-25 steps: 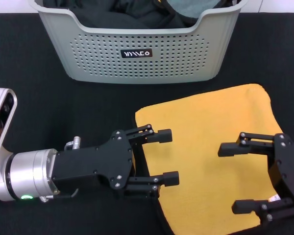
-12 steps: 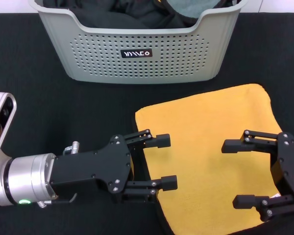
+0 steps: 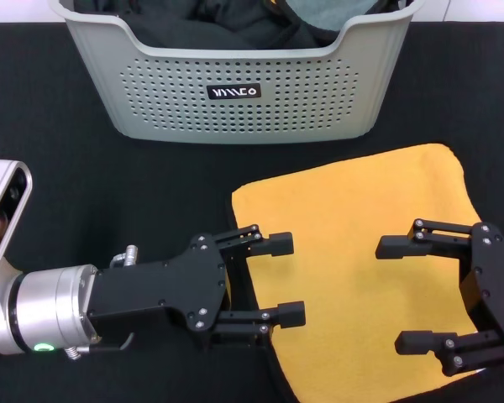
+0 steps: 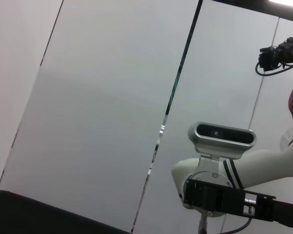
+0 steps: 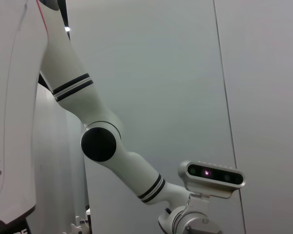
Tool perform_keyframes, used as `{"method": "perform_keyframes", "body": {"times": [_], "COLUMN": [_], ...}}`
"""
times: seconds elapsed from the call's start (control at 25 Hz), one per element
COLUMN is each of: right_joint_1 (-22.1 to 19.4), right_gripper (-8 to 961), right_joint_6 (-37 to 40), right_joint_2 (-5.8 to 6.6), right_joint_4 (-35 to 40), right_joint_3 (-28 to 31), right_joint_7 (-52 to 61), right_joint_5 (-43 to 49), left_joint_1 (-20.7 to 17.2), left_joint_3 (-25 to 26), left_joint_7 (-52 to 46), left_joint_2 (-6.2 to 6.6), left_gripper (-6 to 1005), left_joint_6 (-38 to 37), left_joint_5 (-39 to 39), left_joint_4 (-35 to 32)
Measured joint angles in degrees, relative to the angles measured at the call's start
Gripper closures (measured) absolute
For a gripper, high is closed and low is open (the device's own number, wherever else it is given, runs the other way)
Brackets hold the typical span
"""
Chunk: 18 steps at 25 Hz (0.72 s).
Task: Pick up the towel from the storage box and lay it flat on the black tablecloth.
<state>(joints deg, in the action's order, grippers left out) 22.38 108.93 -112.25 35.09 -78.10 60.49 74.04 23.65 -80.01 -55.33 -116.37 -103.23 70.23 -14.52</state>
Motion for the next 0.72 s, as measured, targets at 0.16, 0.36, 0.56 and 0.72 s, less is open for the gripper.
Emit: {"method": "perform_keyframes", "body": {"times": [0.16, 0.36, 0.56, 0.72], "right_joint_1": [0.0, -0.2, -0.4, -0.4], "right_gripper": [150, 151, 151, 151], "right_joint_6": [-0.2, -0.9, -0.9, -0.9], "right_joint_2": [0.0, -0.06, -0.07, -0.07], "right_joint_4": [-0.1, -0.2, -0.2, -0.2], "right_joint_3": [0.4, 0.7, 0.7, 1.3], "right_joint_7": [0.0, 0.0, 0.0, 0.0], "right_joint_5": [0.0, 0.0, 0.0, 0.0], "left_joint_1": [-0.1, 0.0, 0.3, 0.3], "left_joint_3": [0.2, 0.3, 0.4, 0.4], "left_joint_7": [0.2, 0.2, 0.0, 0.0], "left_joint_2": [0.02, 0.01, 0.04, 0.06], "left_gripper": [157, 157, 158, 158], "left_joint_6": [0.0, 0.1, 0.1, 0.1], "left_joint_5": [0.0, -0.1, -0.3, -0.3], "left_joint_4": [-0.1, -0.2, -0.2, -0.2]}}
